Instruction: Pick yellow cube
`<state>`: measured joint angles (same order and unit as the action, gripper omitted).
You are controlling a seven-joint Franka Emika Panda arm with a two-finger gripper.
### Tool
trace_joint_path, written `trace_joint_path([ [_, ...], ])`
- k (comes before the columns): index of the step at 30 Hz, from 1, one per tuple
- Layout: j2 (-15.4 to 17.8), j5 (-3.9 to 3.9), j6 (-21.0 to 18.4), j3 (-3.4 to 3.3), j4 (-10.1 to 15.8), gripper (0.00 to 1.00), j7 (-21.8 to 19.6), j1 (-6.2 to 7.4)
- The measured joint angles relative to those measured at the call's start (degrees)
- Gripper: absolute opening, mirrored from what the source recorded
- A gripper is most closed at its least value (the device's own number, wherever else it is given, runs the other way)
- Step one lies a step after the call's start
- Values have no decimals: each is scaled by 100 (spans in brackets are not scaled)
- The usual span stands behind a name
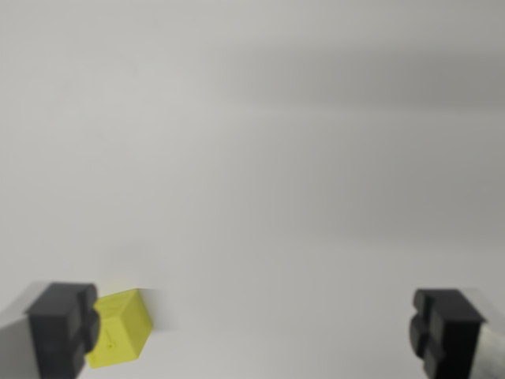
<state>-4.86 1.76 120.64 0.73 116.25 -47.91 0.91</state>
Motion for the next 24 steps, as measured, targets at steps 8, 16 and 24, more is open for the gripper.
trace_joint_path([
  [8,164,-4,366,0,522,100,11,153],
  [16,292,-8,727,1,1008,100,12,316],
  [24,386,-13,1089,1,1460,100,2,490],
])
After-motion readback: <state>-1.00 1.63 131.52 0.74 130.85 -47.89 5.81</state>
